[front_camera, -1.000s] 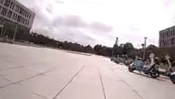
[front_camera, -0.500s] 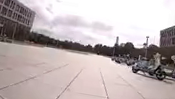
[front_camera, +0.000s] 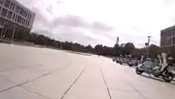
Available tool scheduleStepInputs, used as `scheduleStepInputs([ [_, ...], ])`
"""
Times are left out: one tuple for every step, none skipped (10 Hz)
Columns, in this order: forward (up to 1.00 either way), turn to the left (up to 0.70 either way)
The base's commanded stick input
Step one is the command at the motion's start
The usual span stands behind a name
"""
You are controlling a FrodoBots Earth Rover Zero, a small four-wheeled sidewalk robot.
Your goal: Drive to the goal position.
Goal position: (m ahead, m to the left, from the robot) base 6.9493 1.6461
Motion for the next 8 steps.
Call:
scheduleStepInputs([
  [0.7, 0.0],
  [0.7, 0.0],
  [0.7, 0.0],
  [0.7, 0.0],
  [0.7, 0.0],
  [0.7, 0.0],
  [0.7, 0.0],
  [0.7, 0.0],
])
